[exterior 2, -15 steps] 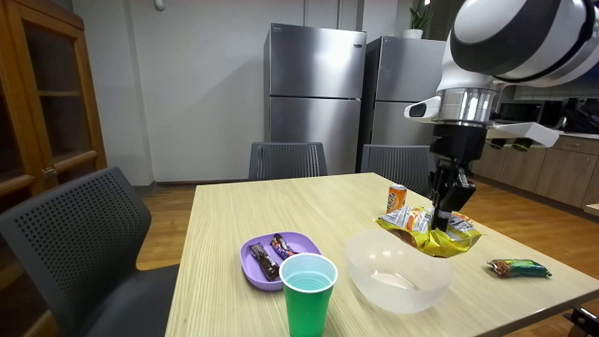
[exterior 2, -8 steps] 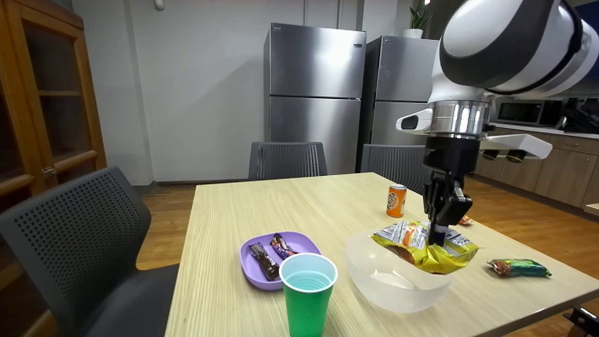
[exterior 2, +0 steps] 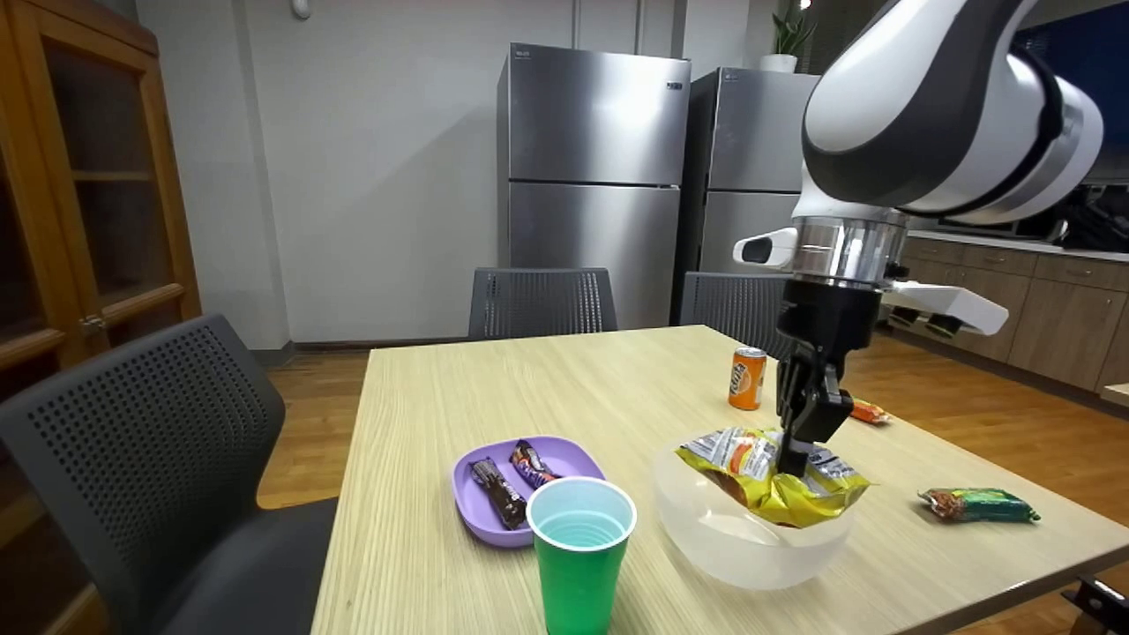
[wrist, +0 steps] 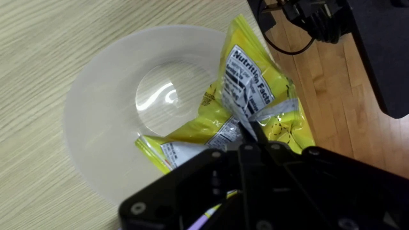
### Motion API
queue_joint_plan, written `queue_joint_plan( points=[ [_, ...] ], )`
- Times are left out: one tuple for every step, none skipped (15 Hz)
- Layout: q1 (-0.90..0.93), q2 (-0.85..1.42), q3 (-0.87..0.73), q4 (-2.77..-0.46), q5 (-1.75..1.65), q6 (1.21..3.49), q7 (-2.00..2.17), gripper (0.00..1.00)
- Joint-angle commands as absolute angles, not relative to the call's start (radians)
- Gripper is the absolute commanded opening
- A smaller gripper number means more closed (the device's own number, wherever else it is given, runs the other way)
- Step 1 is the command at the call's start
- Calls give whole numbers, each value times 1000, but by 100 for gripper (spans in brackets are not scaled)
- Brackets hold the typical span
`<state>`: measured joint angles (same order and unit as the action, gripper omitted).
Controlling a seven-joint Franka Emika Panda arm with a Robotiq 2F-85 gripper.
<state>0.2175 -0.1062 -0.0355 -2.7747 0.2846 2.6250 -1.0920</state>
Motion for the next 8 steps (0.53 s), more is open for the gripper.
queue_joint_plan(
  points=[
    [204, -53, -8, -2746, 337, 2702, -1122, 0],
    [201, -43, -4, -2739, 345, 2717, -1122, 0],
    [198, -32, -1, -2732, 352, 2732, -1121, 0],
    [196, -22, 4, -2726, 358, 2751, -1123, 0],
    [193, -12, 9, -2719, 364, 2764, -1122, 0],
    [190, -1, 14, -2711, 365, 2777, -1119, 0],
    [186, 11, 19, -2702, 368, 2785, -1116, 0],
    [180, 21, 26, -2694, 368, 2792, -1113, 0]
  ],
)
